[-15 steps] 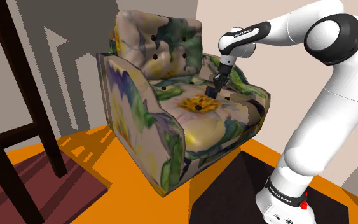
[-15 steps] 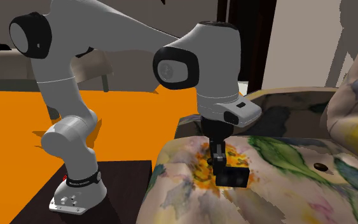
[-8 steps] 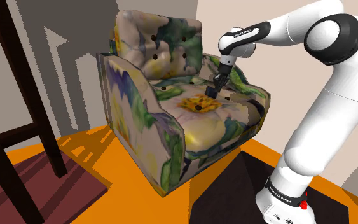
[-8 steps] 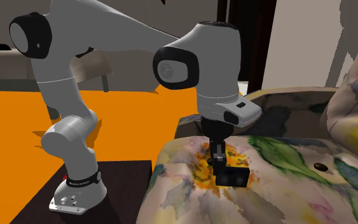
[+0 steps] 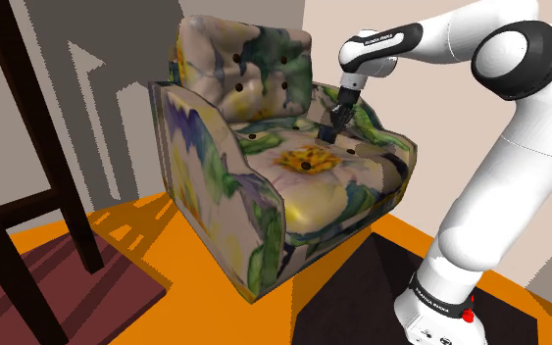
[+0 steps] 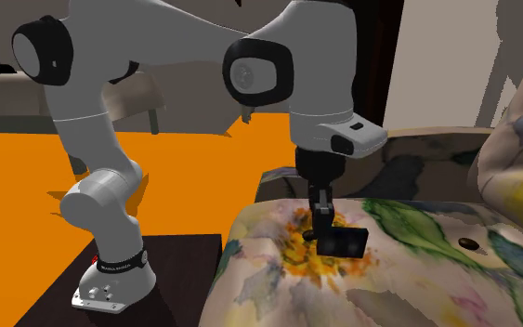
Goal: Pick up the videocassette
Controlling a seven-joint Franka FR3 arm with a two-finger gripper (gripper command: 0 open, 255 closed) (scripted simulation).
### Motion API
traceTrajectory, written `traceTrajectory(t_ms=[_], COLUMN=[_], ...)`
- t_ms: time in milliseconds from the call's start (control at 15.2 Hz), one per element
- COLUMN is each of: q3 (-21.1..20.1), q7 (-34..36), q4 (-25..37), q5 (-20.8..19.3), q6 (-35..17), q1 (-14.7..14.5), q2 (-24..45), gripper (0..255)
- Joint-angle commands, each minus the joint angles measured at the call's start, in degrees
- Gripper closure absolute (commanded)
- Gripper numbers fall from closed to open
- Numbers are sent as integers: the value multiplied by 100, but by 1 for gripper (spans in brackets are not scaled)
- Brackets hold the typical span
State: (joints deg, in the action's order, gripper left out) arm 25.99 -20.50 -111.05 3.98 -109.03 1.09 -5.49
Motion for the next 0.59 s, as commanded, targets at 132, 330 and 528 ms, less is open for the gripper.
traceTrajectory(t_ms=[132, 330, 528], q3=[-2, -4, -5], q7=[27, 47, 54], q4=[283, 515, 607], q5=[-20, -24, -23], q6=[310, 540, 629], q1=[2, 0, -1], q2=[-30, -29, -25], gripper=[255, 255, 255])
